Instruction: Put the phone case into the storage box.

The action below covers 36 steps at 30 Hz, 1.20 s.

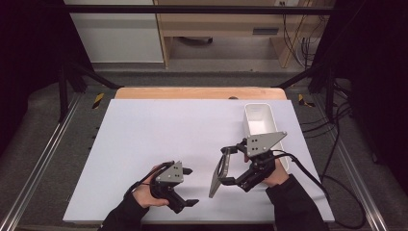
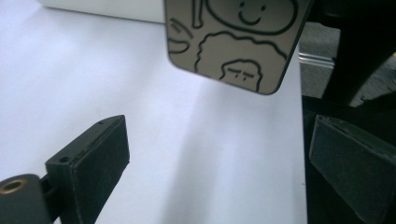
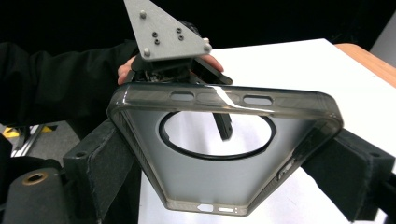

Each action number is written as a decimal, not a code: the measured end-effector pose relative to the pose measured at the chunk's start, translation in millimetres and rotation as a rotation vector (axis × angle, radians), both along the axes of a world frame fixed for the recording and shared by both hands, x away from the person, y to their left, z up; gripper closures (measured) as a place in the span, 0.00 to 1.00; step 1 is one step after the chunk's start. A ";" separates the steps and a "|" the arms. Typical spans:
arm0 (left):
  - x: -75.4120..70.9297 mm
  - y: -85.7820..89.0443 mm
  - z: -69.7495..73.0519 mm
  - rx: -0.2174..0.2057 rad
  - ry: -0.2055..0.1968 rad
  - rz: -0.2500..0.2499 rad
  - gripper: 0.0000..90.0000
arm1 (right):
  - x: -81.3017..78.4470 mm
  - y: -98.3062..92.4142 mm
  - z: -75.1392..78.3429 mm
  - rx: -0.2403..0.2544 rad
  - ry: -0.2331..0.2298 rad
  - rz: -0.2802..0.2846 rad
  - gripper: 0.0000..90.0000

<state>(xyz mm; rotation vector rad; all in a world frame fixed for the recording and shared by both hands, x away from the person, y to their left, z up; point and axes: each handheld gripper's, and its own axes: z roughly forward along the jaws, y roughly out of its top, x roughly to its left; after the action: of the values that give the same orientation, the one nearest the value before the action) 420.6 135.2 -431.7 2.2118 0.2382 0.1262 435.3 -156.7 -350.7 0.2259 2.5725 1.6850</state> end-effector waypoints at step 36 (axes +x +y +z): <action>2.1 81.6 -15.0 -0.179 -0.009 0.453 0.04 | 8.4 -30.1 21.3 0.054 -0.017 -0.282 0.14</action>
<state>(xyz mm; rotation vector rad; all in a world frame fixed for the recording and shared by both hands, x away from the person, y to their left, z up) 422.7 216.8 -446.8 1.9471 0.7156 0.3485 443.7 -186.8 -329.4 0.5459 2.3504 1.6443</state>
